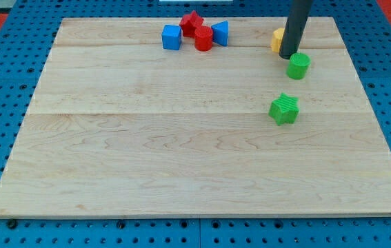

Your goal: Touch the blue triangle at the right

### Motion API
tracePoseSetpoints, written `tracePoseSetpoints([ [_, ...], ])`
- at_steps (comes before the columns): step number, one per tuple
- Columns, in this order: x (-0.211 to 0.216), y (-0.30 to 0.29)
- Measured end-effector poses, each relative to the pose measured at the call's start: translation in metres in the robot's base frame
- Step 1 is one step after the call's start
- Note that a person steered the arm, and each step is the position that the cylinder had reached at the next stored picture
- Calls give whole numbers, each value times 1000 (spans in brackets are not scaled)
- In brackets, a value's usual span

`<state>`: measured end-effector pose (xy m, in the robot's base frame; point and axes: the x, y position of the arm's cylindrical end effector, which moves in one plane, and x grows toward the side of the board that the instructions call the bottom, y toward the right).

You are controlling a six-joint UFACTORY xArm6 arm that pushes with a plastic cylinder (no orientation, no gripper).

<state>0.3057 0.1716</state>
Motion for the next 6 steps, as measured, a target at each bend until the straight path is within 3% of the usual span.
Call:
tracePoseSetpoints([
  [1, -25, -27],
  [3, -26, -23],
  [5, -14, -89],
  [6, -19, -79],
])
